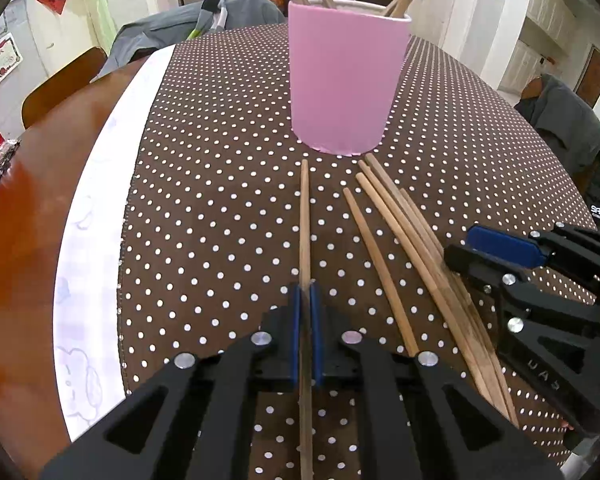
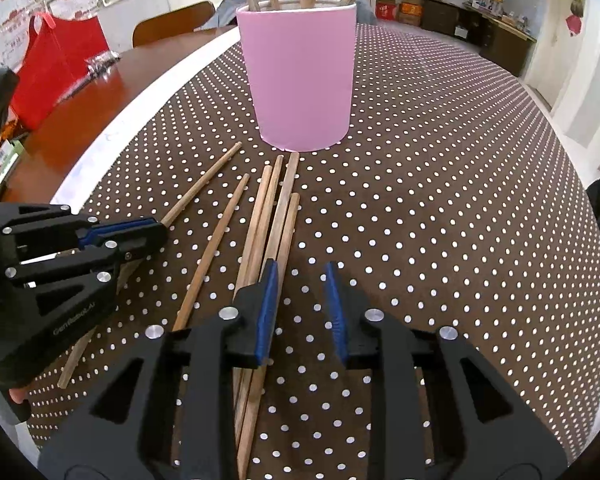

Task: Organize utensils
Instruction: 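Grasp a stick with the right tool while the left tool holds its stick, then lift both held sticks and carry them over the pink cup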

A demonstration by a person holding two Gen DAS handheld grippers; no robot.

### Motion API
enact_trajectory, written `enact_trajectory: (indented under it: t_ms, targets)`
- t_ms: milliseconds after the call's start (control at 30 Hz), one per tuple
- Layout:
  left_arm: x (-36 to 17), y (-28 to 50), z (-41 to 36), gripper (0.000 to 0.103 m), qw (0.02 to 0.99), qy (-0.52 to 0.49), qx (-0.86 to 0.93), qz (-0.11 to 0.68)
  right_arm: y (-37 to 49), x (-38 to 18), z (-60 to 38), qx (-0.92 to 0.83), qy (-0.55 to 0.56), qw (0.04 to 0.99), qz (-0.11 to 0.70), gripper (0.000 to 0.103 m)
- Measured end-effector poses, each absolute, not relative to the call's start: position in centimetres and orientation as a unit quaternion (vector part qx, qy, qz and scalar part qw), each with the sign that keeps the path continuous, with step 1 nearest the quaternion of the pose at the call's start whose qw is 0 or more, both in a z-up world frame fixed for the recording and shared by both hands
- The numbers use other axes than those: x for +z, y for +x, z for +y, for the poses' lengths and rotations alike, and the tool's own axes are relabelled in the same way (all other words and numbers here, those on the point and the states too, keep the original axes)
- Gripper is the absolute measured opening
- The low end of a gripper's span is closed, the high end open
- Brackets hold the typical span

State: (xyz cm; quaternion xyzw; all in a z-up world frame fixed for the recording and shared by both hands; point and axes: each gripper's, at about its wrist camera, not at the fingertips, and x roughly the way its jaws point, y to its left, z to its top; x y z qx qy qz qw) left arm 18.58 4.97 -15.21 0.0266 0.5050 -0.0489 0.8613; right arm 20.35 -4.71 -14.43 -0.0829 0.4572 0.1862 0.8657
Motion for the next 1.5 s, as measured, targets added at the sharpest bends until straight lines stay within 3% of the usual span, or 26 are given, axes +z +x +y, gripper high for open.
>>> enact_trajectory:
  t_ms: [533, 567, 633, 767, 1500]
  targets:
    - [-15.0, 18.8, 4.7, 0.006, 0.851, 0.043, -0.055, 0.520, 20.3, -15.6, -3.7, 0.196, -0.134, 0.836, 0.494, 0.028]
    - [-15.0, 18.8, 4.8, 0.006, 0.851, 0.041, -0.056, 0.520, 20.5, -15.6, -3.8, 0.198, -0.132, 0.836, 0.495, 0.025]
    - [-14.9, 18.7, 5.0, 0.006, 0.856, 0.033, -0.057, 0.513, 20.9, -15.5, -4.1, 0.196, -0.130, 0.838, 0.493, 0.009]
    - [-13.7, 18.0, 5.2, 0.006, 0.872, 0.012, -0.067, 0.485, 21.2, -15.3, -5.2, 0.209, -0.095, 0.840, 0.492, 0.007]
    - [-3.7, 14.8, 4.3, 0.005, 0.957, -0.077, -0.168, 0.224, 18.5, -4.1, -9.3, 0.294, 0.050, 0.918, 0.263, 0.006]
